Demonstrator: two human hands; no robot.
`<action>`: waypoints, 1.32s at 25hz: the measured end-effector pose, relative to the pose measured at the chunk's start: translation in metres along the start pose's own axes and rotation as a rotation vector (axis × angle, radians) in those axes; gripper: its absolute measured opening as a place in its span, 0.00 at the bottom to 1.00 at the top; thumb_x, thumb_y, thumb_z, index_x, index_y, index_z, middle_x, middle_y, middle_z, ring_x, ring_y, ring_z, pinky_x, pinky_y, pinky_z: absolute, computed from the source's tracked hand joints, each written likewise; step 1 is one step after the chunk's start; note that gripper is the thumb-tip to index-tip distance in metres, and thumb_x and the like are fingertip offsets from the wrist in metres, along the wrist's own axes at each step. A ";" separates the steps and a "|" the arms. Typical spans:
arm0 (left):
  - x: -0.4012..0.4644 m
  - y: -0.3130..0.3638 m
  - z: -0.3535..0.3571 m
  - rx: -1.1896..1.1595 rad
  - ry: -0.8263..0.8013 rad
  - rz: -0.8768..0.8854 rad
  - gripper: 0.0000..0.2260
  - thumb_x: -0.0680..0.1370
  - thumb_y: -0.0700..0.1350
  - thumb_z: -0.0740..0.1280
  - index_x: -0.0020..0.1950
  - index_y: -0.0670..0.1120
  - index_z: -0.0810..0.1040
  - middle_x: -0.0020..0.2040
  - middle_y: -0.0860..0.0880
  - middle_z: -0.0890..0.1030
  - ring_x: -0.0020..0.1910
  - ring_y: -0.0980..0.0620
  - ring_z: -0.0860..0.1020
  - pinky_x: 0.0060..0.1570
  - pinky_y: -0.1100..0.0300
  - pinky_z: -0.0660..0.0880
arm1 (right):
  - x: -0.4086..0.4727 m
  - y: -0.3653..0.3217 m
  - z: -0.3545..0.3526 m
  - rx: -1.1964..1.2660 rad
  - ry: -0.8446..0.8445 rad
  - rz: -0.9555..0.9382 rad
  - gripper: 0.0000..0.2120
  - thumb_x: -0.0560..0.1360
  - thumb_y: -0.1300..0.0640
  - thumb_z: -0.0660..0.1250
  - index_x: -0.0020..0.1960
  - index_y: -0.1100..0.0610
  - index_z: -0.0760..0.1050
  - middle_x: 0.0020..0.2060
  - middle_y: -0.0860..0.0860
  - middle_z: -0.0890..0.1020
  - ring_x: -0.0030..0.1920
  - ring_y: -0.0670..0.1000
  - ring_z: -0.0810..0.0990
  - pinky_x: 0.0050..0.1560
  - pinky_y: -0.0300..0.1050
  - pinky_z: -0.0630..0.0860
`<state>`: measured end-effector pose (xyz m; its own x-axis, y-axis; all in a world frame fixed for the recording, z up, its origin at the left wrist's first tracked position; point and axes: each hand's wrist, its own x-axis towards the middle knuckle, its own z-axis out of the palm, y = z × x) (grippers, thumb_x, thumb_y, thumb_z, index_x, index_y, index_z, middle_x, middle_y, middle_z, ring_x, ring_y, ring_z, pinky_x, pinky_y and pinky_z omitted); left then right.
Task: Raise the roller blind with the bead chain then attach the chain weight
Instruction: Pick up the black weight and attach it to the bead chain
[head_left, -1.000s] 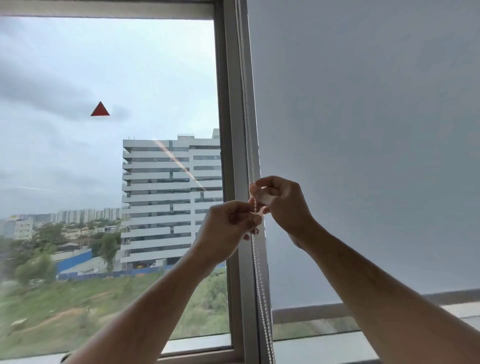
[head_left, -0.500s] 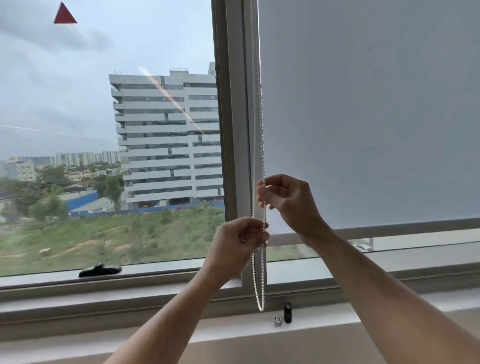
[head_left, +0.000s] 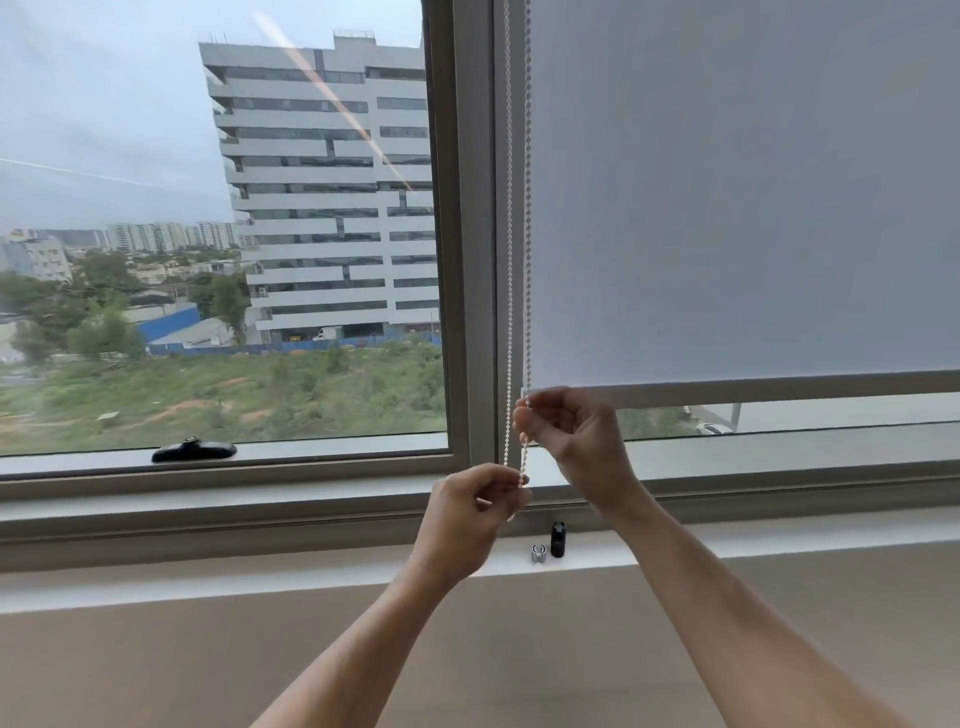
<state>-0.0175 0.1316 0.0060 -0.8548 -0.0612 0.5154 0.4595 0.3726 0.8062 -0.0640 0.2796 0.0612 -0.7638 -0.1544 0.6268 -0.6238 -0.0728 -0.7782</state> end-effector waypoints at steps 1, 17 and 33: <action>-0.003 -0.005 0.004 -0.002 0.004 -0.015 0.10 0.72 0.38 0.75 0.42 0.54 0.83 0.34 0.59 0.84 0.36 0.60 0.82 0.42 0.60 0.79 | -0.006 0.007 0.000 -0.007 0.000 0.015 0.04 0.72 0.61 0.76 0.43 0.54 0.83 0.35 0.51 0.86 0.37 0.49 0.84 0.46 0.50 0.82; -0.009 -0.045 0.027 -0.031 0.114 -0.062 0.09 0.74 0.41 0.74 0.43 0.57 0.84 0.41 0.60 0.86 0.41 0.58 0.83 0.43 0.66 0.77 | -0.078 0.173 -0.046 -0.211 0.178 0.574 0.04 0.74 0.59 0.71 0.48 0.53 0.79 0.40 0.52 0.85 0.39 0.52 0.83 0.39 0.40 0.76; 0.002 -0.087 0.020 0.073 0.071 0.049 0.07 0.74 0.44 0.74 0.50 0.53 0.86 0.48 0.56 0.81 0.53 0.51 0.78 0.51 0.56 0.76 | -0.046 0.282 -0.027 -0.567 0.175 0.776 0.22 0.74 0.56 0.73 0.66 0.58 0.75 0.59 0.58 0.81 0.61 0.58 0.77 0.58 0.49 0.72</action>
<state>-0.0638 0.1180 -0.0687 -0.8114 -0.1053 0.5749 0.4794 0.4427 0.7577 -0.2091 0.2926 -0.1854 -0.9811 0.1924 -0.0187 0.1105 0.4790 -0.8709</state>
